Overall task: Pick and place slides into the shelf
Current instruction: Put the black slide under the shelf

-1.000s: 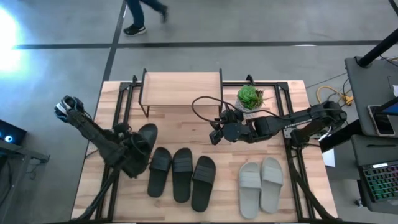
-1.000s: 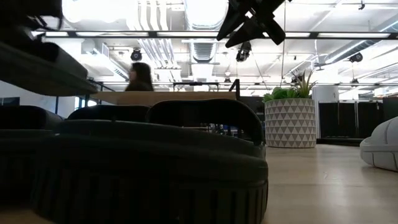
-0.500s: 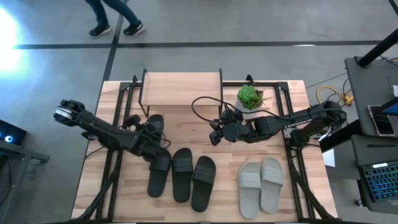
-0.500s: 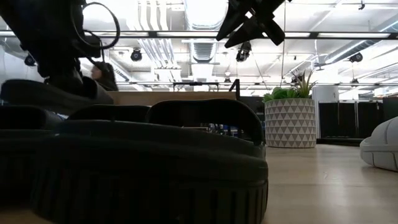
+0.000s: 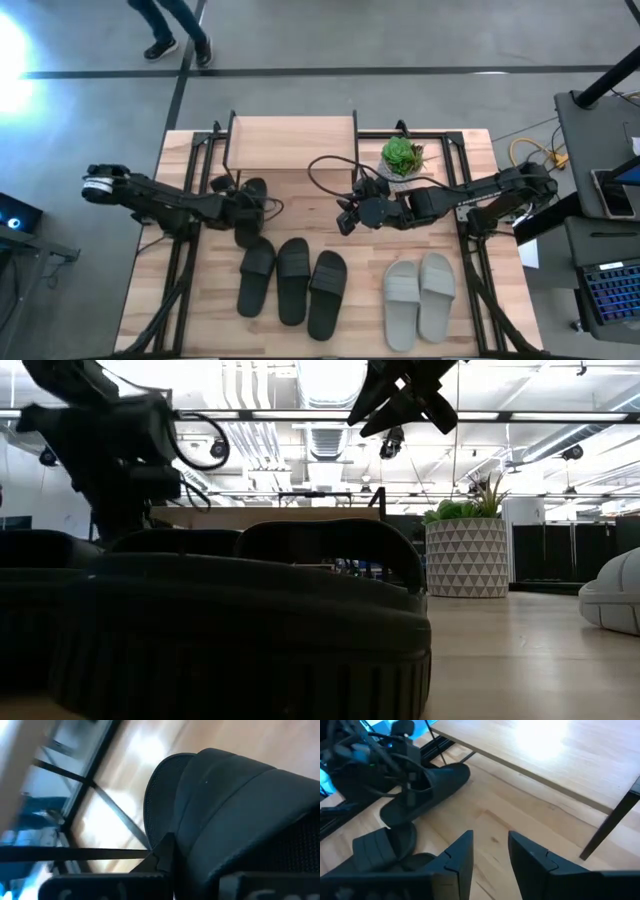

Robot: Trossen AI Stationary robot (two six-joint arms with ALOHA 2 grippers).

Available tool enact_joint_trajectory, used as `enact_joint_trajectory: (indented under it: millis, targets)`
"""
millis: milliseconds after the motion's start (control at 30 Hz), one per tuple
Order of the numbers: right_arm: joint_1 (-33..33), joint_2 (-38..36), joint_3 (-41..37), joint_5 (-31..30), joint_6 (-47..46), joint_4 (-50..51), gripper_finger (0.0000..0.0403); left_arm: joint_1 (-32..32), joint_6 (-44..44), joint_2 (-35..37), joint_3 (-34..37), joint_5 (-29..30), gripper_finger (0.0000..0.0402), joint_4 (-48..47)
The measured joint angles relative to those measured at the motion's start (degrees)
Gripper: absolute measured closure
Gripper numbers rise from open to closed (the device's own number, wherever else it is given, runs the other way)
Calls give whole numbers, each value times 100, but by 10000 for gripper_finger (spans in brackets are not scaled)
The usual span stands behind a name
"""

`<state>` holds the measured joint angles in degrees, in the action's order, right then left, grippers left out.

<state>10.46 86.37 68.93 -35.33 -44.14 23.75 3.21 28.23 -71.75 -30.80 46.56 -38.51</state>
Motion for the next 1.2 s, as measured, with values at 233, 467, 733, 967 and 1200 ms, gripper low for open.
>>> enact_joint_trajectory:
  millis: [233, 467, 733, 967, 1200]
  targets:
    - [0, 0, 0, 0, -86, 2, 291, -425, -995, -28, 187, -84, 402, 1109]
    - [-2, 0, -2, -12, -86, 2, 291, -552, -1056, -28, 221, -163, 383, 1113]
    - [-19, -2, -2, -28, -88, 2, 293, -617, -538, -246, 233, -190, 297, 1113]
    - [-37, -2, -4, -26, -101, 2, 293, -622, -522, -230, 88, -395, 213, 1052]
    - [-37, -2, -15, -26, -178, 9, 293, -609, -754, -127, -388, -1352, 188, 783]
